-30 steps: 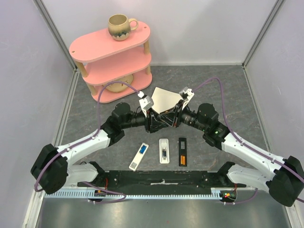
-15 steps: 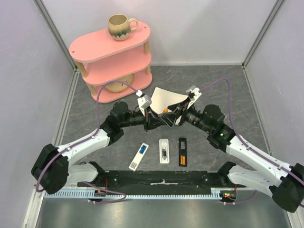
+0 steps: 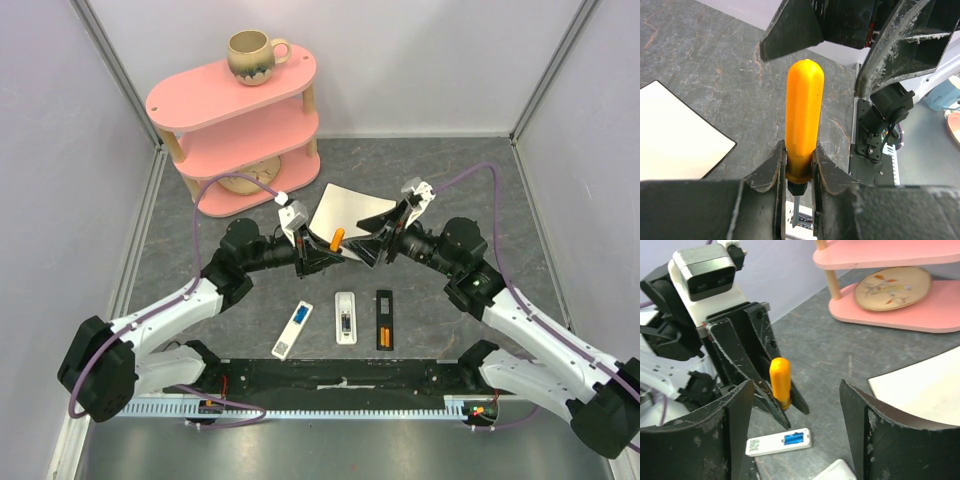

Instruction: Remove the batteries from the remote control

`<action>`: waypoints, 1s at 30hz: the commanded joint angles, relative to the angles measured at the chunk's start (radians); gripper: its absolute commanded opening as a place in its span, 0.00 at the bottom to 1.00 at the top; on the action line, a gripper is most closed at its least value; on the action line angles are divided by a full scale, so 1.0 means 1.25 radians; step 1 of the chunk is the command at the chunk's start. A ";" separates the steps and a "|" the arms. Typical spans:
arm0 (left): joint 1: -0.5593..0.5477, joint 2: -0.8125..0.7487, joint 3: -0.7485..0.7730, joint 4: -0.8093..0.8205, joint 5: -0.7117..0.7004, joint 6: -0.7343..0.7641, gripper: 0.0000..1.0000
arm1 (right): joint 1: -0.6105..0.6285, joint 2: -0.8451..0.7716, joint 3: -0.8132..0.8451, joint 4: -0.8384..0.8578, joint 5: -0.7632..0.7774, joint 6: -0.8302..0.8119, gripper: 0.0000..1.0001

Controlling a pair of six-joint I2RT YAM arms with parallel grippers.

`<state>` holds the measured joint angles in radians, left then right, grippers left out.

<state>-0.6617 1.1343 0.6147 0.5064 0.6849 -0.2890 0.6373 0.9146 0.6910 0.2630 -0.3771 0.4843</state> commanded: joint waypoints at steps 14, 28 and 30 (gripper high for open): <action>0.004 0.003 0.013 0.039 0.034 -0.033 0.02 | -0.001 0.141 -0.035 0.274 -0.138 0.151 0.41; 0.004 0.015 0.011 0.045 0.037 -0.038 0.02 | -0.001 0.147 -0.044 0.315 -0.135 0.184 0.34; 0.004 0.015 0.011 0.048 0.037 -0.039 0.02 | -0.001 0.154 -0.042 0.315 -0.139 0.186 0.12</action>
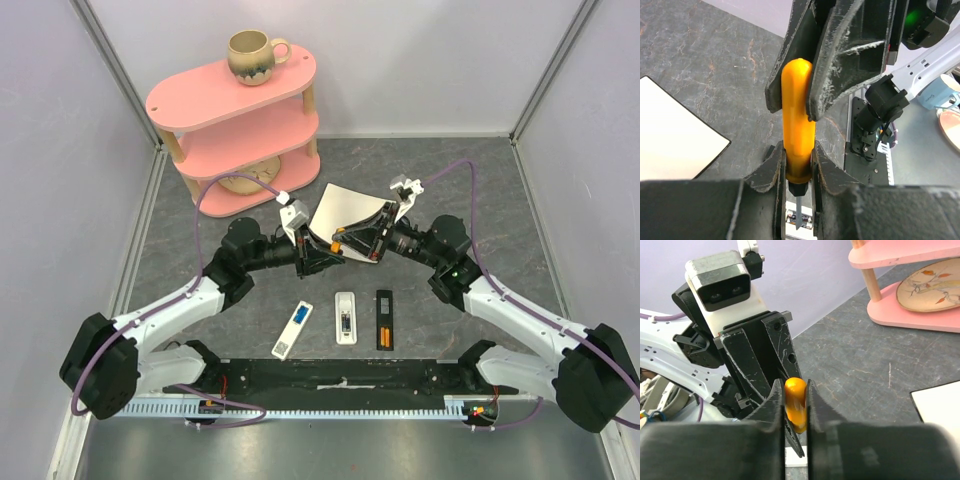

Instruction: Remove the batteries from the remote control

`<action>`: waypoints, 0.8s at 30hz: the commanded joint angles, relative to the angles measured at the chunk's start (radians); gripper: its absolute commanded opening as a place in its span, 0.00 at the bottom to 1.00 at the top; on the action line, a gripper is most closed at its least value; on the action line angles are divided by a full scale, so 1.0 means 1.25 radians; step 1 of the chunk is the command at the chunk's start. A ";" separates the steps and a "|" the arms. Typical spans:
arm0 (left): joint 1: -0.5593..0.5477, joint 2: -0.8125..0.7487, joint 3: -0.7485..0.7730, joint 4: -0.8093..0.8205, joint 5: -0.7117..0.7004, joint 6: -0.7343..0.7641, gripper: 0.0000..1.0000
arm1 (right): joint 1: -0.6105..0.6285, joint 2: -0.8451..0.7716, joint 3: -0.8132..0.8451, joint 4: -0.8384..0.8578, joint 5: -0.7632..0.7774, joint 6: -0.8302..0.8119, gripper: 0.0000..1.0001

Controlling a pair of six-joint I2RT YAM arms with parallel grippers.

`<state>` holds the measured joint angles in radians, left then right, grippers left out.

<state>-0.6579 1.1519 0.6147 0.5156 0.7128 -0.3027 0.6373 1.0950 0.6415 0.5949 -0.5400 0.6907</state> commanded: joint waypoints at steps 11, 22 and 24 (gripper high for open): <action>0.001 -0.026 0.000 -0.046 -0.003 0.006 0.66 | -0.002 -0.039 0.005 -0.128 0.114 -0.077 0.00; -0.037 -0.049 -0.025 -0.439 -0.386 0.031 0.82 | -0.002 -0.050 0.016 -0.314 0.280 -0.166 0.00; -0.061 -0.038 -0.032 -0.482 -0.457 0.018 0.82 | -0.002 -0.044 0.017 -0.319 0.280 -0.171 0.00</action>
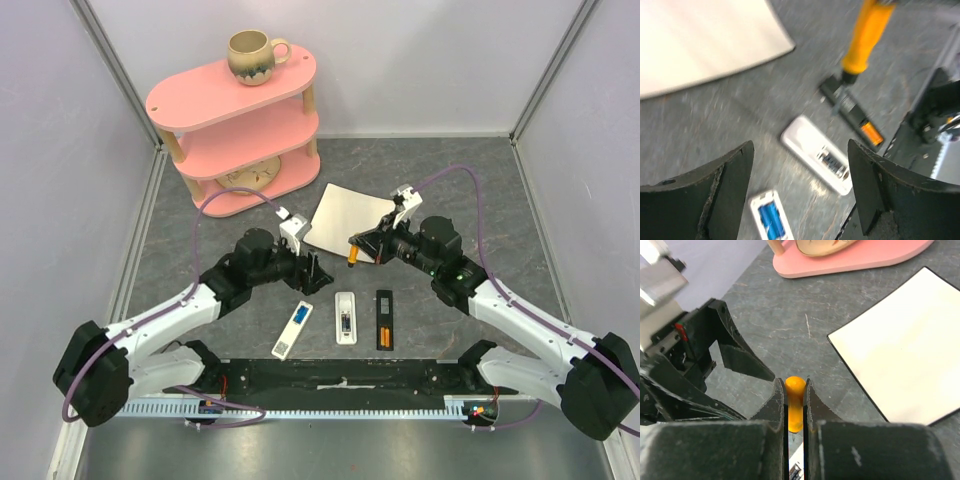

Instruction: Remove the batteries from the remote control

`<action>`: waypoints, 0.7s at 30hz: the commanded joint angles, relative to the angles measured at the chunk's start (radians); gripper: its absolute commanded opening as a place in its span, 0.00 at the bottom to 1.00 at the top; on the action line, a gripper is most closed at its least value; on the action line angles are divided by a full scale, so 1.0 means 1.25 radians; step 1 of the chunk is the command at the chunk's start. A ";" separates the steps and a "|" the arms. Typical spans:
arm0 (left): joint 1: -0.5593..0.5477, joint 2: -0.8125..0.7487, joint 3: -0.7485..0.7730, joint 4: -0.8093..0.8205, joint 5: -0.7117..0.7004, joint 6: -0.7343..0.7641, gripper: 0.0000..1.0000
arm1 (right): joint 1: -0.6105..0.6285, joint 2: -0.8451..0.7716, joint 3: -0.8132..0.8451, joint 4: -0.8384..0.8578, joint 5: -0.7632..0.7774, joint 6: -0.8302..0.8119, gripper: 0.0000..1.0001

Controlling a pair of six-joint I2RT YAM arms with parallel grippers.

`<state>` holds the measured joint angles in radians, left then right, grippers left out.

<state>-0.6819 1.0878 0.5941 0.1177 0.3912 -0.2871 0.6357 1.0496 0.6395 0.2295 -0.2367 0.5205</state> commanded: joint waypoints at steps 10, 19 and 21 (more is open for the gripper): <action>-0.213 0.040 -0.013 -0.339 -0.402 -0.097 0.83 | -0.001 -0.013 0.016 -0.053 0.045 -0.053 0.00; -0.245 0.079 0.008 -0.397 -0.417 -0.150 0.82 | -0.001 -0.016 0.019 -0.053 0.042 -0.057 0.00; -0.246 0.120 0.013 -0.401 -0.414 -0.157 0.78 | -0.001 -0.016 0.018 -0.053 0.043 -0.057 0.00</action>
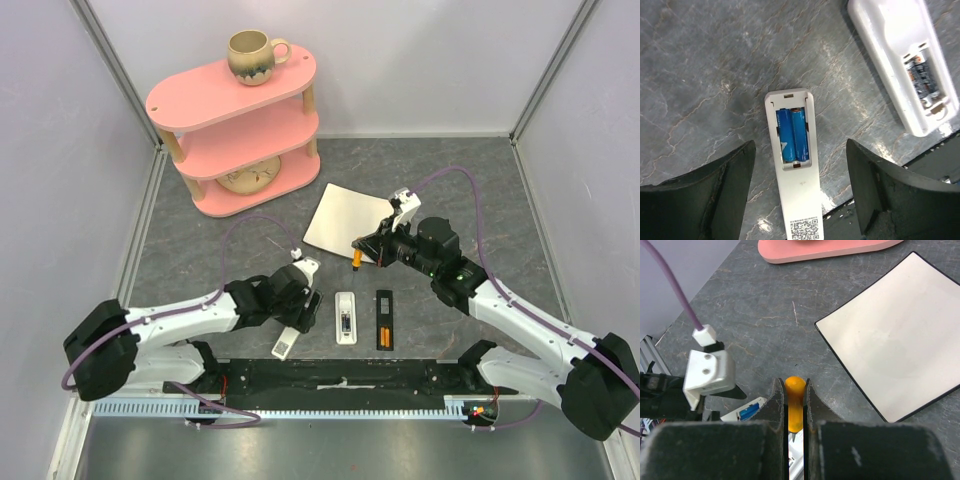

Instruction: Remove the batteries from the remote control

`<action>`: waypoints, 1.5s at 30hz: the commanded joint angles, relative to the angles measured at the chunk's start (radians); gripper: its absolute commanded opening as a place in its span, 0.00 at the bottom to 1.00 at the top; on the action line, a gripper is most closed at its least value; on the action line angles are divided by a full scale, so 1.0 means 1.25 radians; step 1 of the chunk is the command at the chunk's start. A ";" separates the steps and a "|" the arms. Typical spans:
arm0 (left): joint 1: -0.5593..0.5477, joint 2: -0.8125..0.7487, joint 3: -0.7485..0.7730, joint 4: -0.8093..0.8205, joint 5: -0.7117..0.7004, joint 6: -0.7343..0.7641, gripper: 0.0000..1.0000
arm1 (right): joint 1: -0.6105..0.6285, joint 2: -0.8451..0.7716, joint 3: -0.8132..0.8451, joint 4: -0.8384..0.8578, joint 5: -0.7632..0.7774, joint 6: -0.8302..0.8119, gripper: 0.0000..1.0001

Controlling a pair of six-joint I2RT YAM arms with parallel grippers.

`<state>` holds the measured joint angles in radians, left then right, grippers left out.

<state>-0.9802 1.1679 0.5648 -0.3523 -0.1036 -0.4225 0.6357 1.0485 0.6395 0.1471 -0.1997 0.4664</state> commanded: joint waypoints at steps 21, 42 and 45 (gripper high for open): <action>0.039 0.264 0.254 0.136 0.003 0.290 0.02 | -0.021 -0.014 0.064 -0.053 0.091 -0.034 0.00; 0.067 0.358 0.263 0.195 0.029 0.382 0.73 | -0.068 -0.052 -0.044 0.097 -0.005 0.018 0.00; 0.074 0.318 0.201 0.220 0.014 0.350 0.75 | -0.067 -0.047 -0.073 0.168 -0.014 0.049 0.00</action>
<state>-0.8963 1.6581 0.8951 -0.1623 -0.0776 0.0498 0.5541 1.0050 0.5896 0.1791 -0.1753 0.4652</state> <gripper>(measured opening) 0.748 0.074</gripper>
